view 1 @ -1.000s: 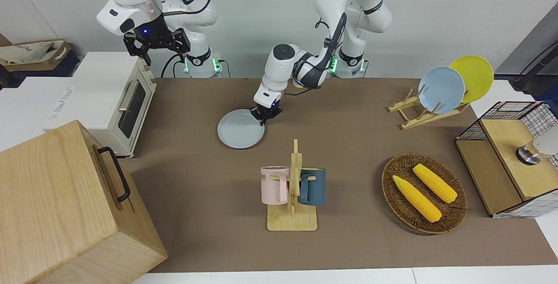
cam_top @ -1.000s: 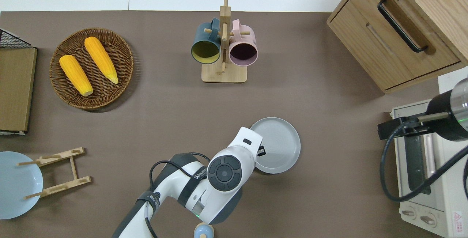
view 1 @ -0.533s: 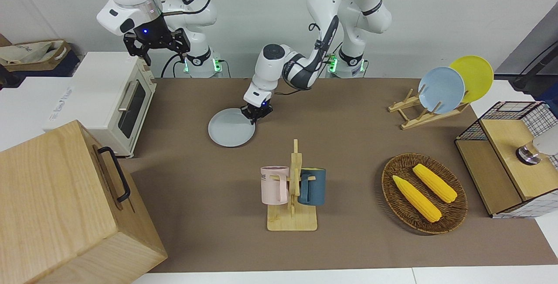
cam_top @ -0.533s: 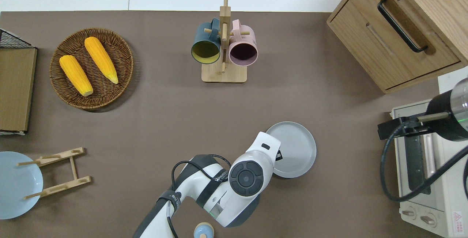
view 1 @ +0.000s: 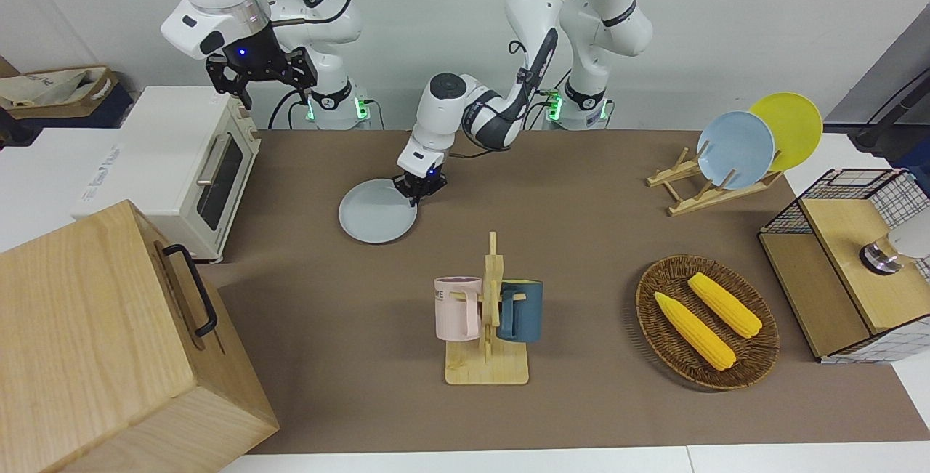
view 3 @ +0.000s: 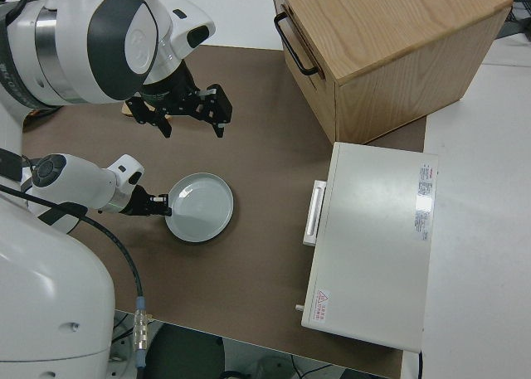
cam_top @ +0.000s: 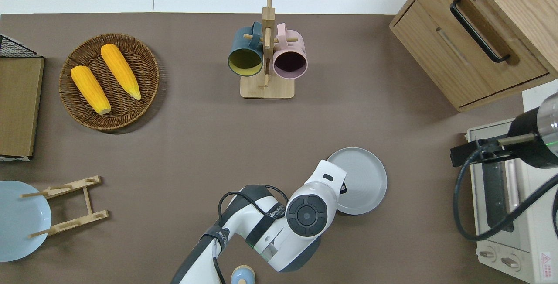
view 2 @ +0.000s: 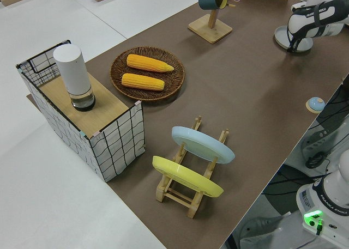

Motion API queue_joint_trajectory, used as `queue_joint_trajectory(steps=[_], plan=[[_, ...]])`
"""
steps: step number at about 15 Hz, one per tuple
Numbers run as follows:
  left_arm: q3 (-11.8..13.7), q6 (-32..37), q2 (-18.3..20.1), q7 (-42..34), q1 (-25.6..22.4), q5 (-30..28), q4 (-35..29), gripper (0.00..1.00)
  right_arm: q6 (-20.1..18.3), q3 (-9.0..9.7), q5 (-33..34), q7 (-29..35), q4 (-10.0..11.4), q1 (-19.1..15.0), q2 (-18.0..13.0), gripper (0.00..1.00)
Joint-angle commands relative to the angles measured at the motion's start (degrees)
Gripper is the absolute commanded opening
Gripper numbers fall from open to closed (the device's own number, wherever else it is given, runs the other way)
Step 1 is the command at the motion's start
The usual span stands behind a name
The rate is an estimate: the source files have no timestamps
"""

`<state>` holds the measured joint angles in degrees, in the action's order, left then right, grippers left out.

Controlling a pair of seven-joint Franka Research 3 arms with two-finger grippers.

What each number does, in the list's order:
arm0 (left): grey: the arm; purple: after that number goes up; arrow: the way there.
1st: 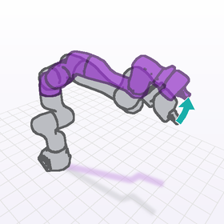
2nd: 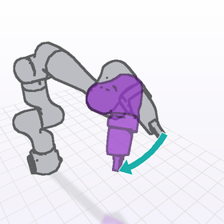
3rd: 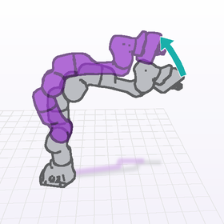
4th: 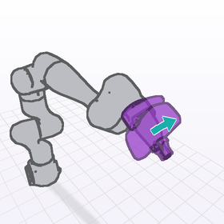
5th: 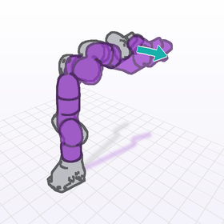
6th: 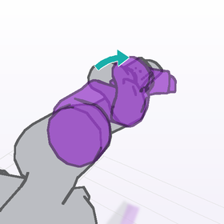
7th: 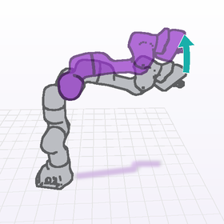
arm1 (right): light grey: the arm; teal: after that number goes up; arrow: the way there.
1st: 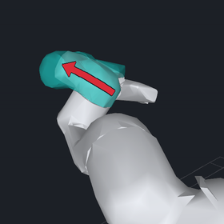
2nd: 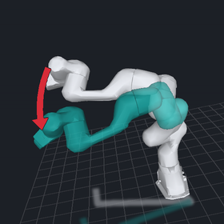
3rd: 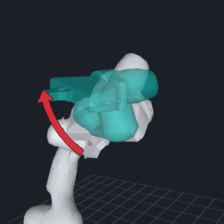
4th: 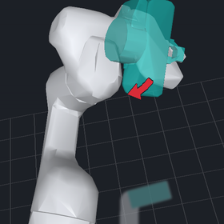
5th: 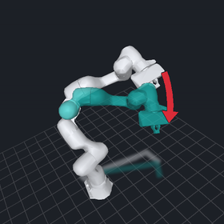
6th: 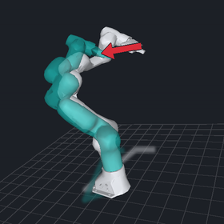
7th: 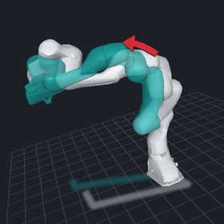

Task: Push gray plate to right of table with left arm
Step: 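Nudge the gray plate a bit farther with the left gripper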

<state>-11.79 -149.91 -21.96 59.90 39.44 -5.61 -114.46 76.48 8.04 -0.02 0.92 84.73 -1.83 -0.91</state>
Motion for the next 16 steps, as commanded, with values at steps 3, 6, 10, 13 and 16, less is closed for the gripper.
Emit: queue_joint_trajectory(steps=[3,6,10,13,16], plan=[[1.15,-0.38,-1.94,1.27,0.99,1.21,1.95,0.75,-0.89,0.92,-0.25,0.75,-0.53,-1.07,-0.14,0.983],[1.33,-0.29,-1.86,1.18,0.99,1.21,2.04,0.98,-0.89,0.92,-0.25,0.75,-0.53,-1.07,-0.14,0.983],[1.41,-0.21,-1.59,0.83,0.82,1.56,2.04,0.99,-0.89,0.92,-0.25,0.66,-0.53,-1.07,-0.14,0.983],[1.5,0.5,-0.89,1.0,0.2,4.11,1.96,0.99,-0.89,0.92,-0.25,0.66,-0.53,-1.07,-0.14,0.983],[1.59,2.42,0.07,0.39,-0.06,4.29,1.78,0.99,-0.89,0.92,-0.25,0.66,-0.53,-1.15,-0.14,0.983]])
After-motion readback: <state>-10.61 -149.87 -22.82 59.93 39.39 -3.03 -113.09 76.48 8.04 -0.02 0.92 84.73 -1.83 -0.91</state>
